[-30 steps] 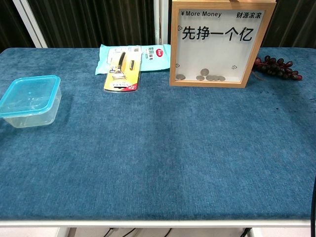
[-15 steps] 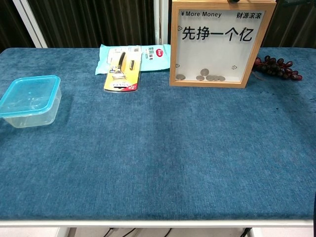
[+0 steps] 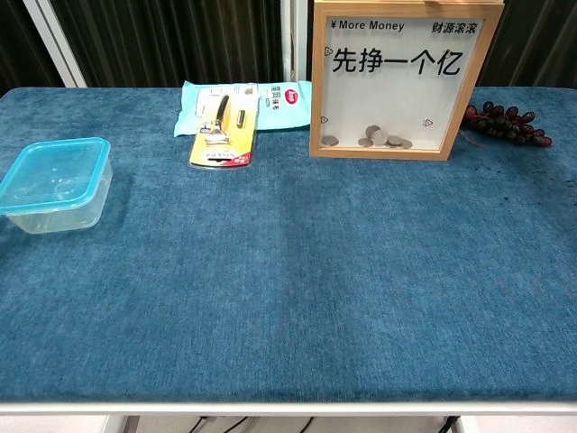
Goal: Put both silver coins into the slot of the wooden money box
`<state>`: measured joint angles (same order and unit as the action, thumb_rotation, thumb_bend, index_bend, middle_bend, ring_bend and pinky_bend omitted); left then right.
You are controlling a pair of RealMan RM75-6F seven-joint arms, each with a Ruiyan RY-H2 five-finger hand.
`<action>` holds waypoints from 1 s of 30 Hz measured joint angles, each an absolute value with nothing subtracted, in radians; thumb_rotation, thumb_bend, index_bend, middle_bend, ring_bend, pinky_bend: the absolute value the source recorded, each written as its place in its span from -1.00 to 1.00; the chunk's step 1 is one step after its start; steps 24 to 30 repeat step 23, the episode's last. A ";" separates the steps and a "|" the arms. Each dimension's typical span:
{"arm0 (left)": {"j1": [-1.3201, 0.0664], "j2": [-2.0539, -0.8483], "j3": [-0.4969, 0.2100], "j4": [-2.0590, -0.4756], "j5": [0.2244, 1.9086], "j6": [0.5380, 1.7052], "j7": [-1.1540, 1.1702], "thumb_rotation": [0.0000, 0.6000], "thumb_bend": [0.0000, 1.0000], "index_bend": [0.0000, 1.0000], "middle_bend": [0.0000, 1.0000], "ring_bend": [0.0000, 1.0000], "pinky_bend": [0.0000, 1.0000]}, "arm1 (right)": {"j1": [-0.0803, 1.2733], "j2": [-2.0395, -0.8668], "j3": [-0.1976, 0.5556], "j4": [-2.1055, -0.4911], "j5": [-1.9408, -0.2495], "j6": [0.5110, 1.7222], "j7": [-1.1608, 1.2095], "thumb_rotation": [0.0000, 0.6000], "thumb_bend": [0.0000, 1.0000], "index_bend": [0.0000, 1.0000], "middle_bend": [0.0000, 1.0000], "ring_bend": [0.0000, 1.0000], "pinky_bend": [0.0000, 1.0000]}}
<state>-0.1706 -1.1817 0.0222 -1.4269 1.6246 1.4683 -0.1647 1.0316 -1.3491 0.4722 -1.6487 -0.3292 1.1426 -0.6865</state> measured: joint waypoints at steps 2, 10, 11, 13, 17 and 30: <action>-0.171 -1.179 0.020 -1.433 1.624 1.471 -0.159 1.00 -0.90 -1.00 -1.00 -1.00 -1.00 | 1.004 -1.324 0.461 -1.688 -0.379 1.153 -0.663 1.00 -0.26 -1.00 -1.00 -1.00 -1.00; -0.171 -1.182 0.013 -1.447 1.615 1.471 -0.111 1.00 -0.90 -1.00 -1.00 -1.00 -1.00 | 0.758 -1.203 0.274 -1.820 -0.851 1.286 -0.498 1.00 -0.26 -1.00 -1.00 -1.00 -1.00; -0.171 -1.184 0.012 -1.449 1.614 1.470 -0.104 1.00 -0.90 -1.00 -1.00 -1.00 -1.00 | 0.719 -1.196 0.239 -1.817 -0.920 1.309 -0.469 1.00 -0.27 -1.00 -1.00 -1.00 -1.00; -0.171 -1.187 0.009 -1.452 1.610 1.470 -0.088 1.00 -0.90 -1.00 -1.00 -1.00 -1.00 | 0.614 -1.185 0.146 -1.789 -1.077 1.370 -0.392 1.00 -0.28 -1.00 -1.00 -1.00 -1.00; -0.174 -1.191 -0.008 -1.456 1.603 1.477 -0.059 1.00 -0.90 -1.00 -1.00 -1.00 -1.00 | 0.416 -1.194 -0.011 -1.651 -1.291 1.468 -0.209 1.00 -0.30 -1.00 -1.00 -1.00 -1.00; -0.182 -1.186 -0.025 -1.471 1.580 1.470 -0.031 1.00 -0.90 -1.00 -1.00 -1.00 -1.00 | 0.243 -1.259 -0.106 -1.390 -1.405 1.580 -0.056 1.00 -0.31 -1.00 -1.00 -1.00 -1.00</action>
